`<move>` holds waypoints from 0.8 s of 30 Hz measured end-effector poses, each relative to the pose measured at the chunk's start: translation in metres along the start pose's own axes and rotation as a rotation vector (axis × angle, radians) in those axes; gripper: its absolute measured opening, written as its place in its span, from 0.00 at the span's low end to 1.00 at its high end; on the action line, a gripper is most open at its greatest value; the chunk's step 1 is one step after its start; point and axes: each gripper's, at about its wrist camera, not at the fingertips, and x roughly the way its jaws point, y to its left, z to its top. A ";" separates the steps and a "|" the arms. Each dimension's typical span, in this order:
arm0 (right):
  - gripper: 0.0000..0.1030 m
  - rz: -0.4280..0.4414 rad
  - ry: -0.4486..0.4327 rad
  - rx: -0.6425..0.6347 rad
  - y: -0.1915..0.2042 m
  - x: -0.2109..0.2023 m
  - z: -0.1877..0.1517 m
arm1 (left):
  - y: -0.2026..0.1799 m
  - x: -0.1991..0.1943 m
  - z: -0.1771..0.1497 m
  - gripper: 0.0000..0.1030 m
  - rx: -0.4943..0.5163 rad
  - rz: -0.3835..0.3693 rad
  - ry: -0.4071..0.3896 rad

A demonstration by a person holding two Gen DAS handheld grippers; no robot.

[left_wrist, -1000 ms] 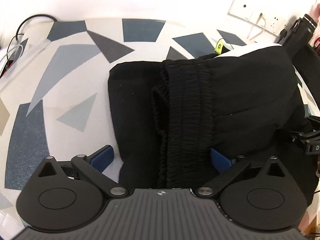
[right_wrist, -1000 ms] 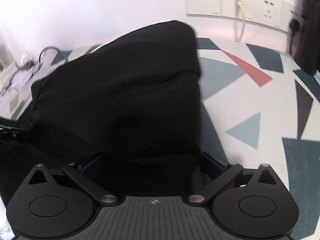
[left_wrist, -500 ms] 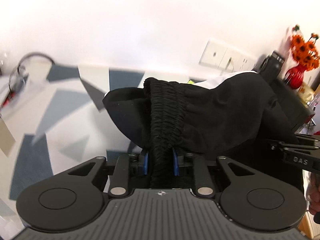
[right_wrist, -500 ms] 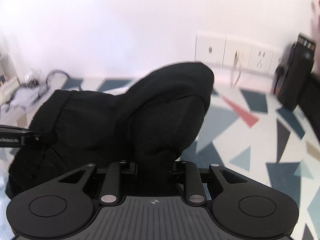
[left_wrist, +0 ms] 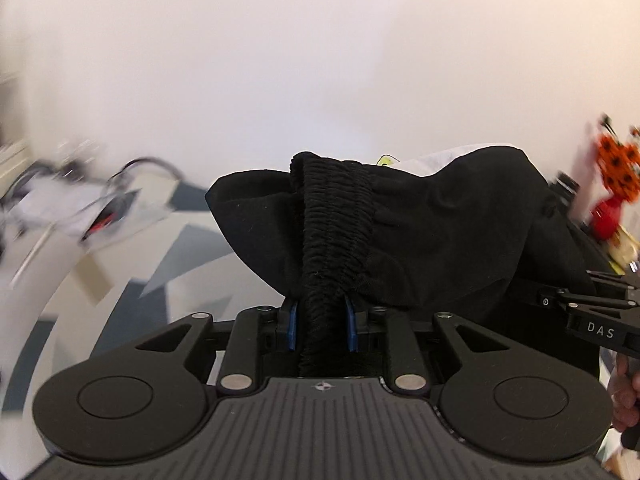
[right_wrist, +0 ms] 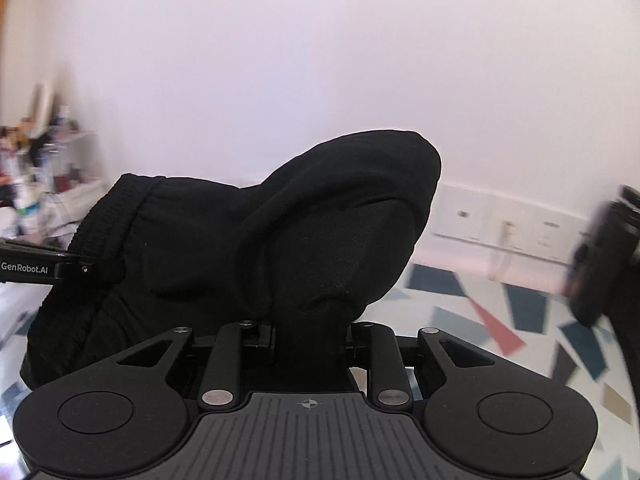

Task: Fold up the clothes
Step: 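Lift the folded pants with the left gripper and carry them to the tan armchair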

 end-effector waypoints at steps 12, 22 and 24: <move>0.20 0.289 -0.046 -0.203 0.056 -0.032 0.018 | 0.023 -0.101 -0.042 0.22 -0.197 0.239 -0.103; 0.21 0.542 -0.075 -0.351 0.211 -0.085 0.038 | 0.097 -0.240 -0.094 0.22 -0.343 0.445 -0.197; 0.21 0.597 -0.072 -0.375 0.250 -0.098 0.038 | 0.115 -0.280 -0.113 0.22 -0.380 0.493 -0.208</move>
